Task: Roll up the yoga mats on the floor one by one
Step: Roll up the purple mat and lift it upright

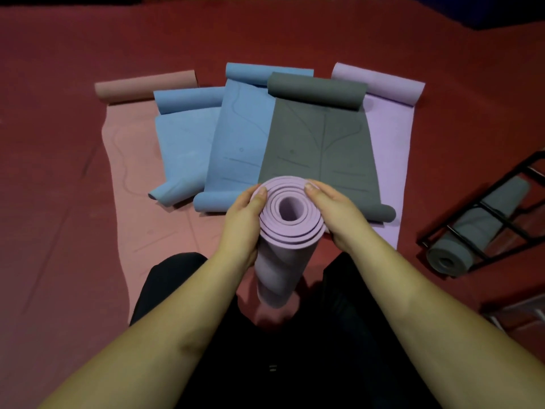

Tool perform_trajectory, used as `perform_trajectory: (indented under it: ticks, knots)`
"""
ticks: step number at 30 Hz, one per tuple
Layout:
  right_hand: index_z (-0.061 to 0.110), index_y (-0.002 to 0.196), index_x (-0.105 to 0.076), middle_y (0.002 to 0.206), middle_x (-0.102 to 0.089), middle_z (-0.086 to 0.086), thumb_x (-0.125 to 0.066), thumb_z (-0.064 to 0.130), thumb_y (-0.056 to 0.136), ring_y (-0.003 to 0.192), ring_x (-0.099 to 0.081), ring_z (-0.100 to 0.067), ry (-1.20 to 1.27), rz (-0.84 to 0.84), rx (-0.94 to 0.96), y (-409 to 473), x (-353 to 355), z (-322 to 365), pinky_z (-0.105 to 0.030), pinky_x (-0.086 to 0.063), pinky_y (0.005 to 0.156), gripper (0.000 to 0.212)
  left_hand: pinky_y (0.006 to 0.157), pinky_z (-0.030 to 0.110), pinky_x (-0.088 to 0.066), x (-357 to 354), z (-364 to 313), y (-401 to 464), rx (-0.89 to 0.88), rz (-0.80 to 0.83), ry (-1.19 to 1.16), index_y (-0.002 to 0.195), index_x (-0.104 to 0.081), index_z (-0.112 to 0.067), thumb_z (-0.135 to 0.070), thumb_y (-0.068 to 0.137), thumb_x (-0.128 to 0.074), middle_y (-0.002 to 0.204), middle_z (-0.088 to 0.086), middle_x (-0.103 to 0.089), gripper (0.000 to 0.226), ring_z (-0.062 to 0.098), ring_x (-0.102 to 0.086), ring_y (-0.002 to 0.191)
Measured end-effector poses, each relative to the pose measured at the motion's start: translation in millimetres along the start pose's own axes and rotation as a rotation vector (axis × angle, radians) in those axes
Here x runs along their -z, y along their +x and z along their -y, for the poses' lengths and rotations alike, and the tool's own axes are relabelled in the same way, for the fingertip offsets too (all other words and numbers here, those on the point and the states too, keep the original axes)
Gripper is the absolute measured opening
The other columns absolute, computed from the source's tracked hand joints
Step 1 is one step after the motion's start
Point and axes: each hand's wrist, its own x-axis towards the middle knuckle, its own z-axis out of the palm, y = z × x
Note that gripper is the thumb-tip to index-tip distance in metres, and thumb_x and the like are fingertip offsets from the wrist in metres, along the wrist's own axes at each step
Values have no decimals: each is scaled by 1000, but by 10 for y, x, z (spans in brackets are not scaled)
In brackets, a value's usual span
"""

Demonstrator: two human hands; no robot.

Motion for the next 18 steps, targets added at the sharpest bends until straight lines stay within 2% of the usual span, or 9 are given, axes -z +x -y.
perform_trajectory:
  ticks: [2,4,6,9,12,14,16,18]
  knots:
    - [23,96,-74,104,-75,3,-59,22,98,104,-68,-16,26,4,3,63,8,3,-44,-47,105,15,91,31,-54,-38,-37,32,7,16,33,119,-64,-10,-20,99,-57,113,8,-72,23,20,-68,107]
    - [18,103,-73,108,-74,-3,-58,21,99,107,-68,-22,55,14,-4,148,61,1,-45,-48,105,16,88,25,-53,-124,-74,87,16,59,88,113,-63,-23,-22,92,-68,110,-2,-73,22,11,-69,102]
    - [16,106,-71,108,-74,-5,-57,20,99,106,-69,-21,83,-5,-21,264,162,64,-42,-50,102,16,88,24,-53,-257,-151,205,24,96,194,109,-60,-30,-21,83,-78,105,-10,-72,33,6,-69,98]
    - [12,110,-69,107,-74,-7,-57,19,99,105,-69,-20,115,-36,-42,500,460,200,-38,-52,99,17,94,34,-53,-615,-283,428,11,125,409,114,-57,-32,-18,72,-83,105,-10,-70,51,11,-68,99]
    - [9,113,-67,112,-71,-14,-57,17,99,106,-67,-25,181,-70,-80,775,849,253,-42,-49,103,19,99,35,-50,-1095,-375,654,10,168,633,139,-50,-24,-19,72,-77,122,-3,-65,73,17,-63,110]
    - [5,117,-65,113,-70,-18,-55,16,100,101,-67,-27,234,-78,-106,936,1148,201,-43,-50,101,23,98,39,-51,-1470,-343,838,4,186,779,143,-47,-23,-25,60,-71,128,3,-62,87,23,-63,110]
    - [-1,123,-63,117,-68,-22,-52,14,101,101,-66,-29,292,-91,-127,1069,1461,59,-41,-53,96,29,95,41,-53,-1850,-222,992,-3,235,932,138,-52,-22,-26,57,-68,130,8,-56,83,30,-63,108]
    - [-4,126,-60,121,-65,-25,-50,13,101,103,-65,-30,370,-118,-150,1215,1800,-146,-39,-54,93,33,94,35,-49,-2213,-47,1109,-34,287,1095,131,-57,-20,-21,70,-69,128,10,-49,62,32,-59,109]
